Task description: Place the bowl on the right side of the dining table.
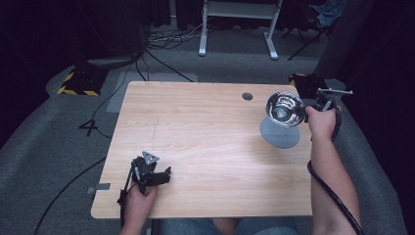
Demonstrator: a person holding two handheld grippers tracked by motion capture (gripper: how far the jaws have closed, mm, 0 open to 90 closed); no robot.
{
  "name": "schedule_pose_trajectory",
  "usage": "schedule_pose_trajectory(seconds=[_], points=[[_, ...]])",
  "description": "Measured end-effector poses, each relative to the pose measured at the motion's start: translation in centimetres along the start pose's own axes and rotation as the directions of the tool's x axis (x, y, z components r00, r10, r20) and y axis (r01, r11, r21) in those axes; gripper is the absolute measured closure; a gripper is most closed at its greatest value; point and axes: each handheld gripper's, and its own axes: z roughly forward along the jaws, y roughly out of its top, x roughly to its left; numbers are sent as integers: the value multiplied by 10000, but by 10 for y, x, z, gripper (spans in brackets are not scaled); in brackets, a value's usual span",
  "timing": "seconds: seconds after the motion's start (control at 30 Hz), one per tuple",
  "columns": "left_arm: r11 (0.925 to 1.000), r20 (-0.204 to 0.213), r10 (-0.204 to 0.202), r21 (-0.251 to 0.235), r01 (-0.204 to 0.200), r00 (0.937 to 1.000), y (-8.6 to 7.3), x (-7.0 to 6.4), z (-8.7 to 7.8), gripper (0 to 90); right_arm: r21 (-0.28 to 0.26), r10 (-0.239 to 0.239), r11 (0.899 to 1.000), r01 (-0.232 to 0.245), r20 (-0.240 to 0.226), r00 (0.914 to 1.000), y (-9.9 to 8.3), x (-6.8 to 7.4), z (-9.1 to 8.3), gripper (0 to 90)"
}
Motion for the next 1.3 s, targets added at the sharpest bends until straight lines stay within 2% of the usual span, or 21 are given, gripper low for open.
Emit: schedule_pose_trajectory(seconds=[0.27,0.47,0.63,0.97,1.3], points=[[10000,6,43,10,-43,10000,-1,0,-1,161,-13,657,9978,-657,-121,9978,-2,-10,12,875],[10000,34,45,12,-45,10000,-2,0,-2,161,237,1135,9932,-1136,56,9935,-9,-17,27,875],[10000,79,83,-36,-83,9999,-3,1,-3,160,307,1267,9914,-1276,292,9915,-14,-25,36,875],[9999,42,111,-52,-111,9999,-4,1,-3,160,591,1673,9832,-1726,852,9822,-24,-38,48,875],[9999,39,112,-42,-112,9999,-3,1,-3,160,752,1853,9782,-1936,1044,9771,-33,-46,57,875]])
